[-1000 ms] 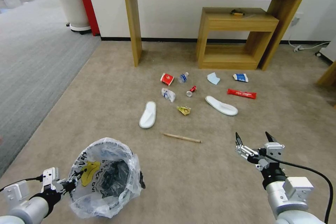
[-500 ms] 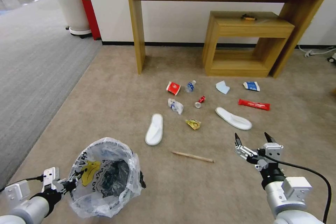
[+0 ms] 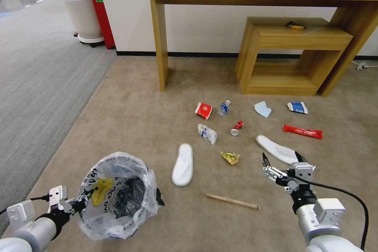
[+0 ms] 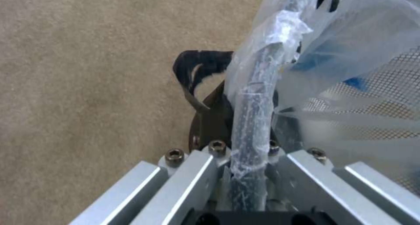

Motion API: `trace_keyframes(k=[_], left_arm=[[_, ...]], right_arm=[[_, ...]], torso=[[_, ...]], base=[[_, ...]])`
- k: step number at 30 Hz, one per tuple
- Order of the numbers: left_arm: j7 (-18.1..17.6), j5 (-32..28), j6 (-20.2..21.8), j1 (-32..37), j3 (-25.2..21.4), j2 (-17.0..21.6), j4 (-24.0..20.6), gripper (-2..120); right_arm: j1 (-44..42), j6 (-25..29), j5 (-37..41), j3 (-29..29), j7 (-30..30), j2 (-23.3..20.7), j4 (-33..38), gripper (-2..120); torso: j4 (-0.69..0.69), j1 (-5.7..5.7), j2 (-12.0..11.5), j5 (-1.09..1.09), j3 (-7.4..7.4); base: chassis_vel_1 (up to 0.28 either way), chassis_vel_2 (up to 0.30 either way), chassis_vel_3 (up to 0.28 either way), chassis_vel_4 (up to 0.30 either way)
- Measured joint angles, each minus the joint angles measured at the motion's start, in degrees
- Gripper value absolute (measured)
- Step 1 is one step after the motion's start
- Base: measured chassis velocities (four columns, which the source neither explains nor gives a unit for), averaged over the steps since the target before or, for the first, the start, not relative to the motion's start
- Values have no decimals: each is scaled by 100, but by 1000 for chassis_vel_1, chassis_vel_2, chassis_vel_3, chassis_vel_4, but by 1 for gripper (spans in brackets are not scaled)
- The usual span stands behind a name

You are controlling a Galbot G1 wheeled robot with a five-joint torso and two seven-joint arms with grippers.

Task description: Pick up the trash bin and place the garbage on the floor into it.

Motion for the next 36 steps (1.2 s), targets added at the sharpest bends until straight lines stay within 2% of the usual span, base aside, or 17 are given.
trace_keyframes(k=[2,3,6,7,9,11,14,15,19,23,29,36], left_arm=[[16,-90,4,-12,-89,42,98,0],[16,-90,4,-12,-89,42,98,0],[81,-137,5,-62,-235,140,327,0],[81,-137,5,-62,-235,140,327,0],[152,-157,8,-97,-314,211,484,0],[177,-155,8,-118,-322,235,548,0],[248,-135,10,-115,-355,248,714,0],[248,-135,10,-115,-355,248,714,0],[333,-130,14,-43,-463,216,818,0],[350,-132,15,-64,-528,206,861,0],[402,-132,15,-156,-581,160,893,0],[409,-74,15,-120,-586,94,772,0]], right_arm=[[72,37,167,-19,-296,-394,-249,100],[72,37,167,-19,-296,-394,-249,100],[308,113,286,-131,-1029,-1246,-777,100],[308,113,286,-131,-1029,-1246,-777,100],[489,61,350,-226,-1670,-1786,-1176,100],[531,38,360,-253,-1898,-1919,-1313,100],[829,-8,271,-530,-2617,-2335,-2038,100],[829,-8,271,-530,-2617,-2335,-2038,100],[1247,72,127,-1040,-3024,-2514,-2867,100],[1475,108,4,-1379,-3066,-2509,-3319,100],[2148,86,-171,-2293,-3061,-2258,-4351,100],[2903,266,-385,-2892,-3162,-2056,-5067,100]], torso=[[0,-1,0,0,-1],[0,-1,0,0,-1],[-1,-3,0,1,-3],[-1,-3,0,1,-3],[3,-3,0,1,-3],[4,-3,0,1,-2],[-2,-2,0,0,-2],[-2,-2,0,0,-2],[2,-2,0,0,-2],[1,-2,0,-1,-2],[0,-2,0,1,-2],[1,-1,0,-1,-1]], base=[[0,0,0,0],[0,0,0,0],[13,-46,-16,27],[19,-70,-38,51],[0,0,0,0],[0,0,0,0],[0,0,0,0],[0,0,0,0],[0,0,0,0],[0,0,0,0],[0,0,0,0],[0,0,0,0]])
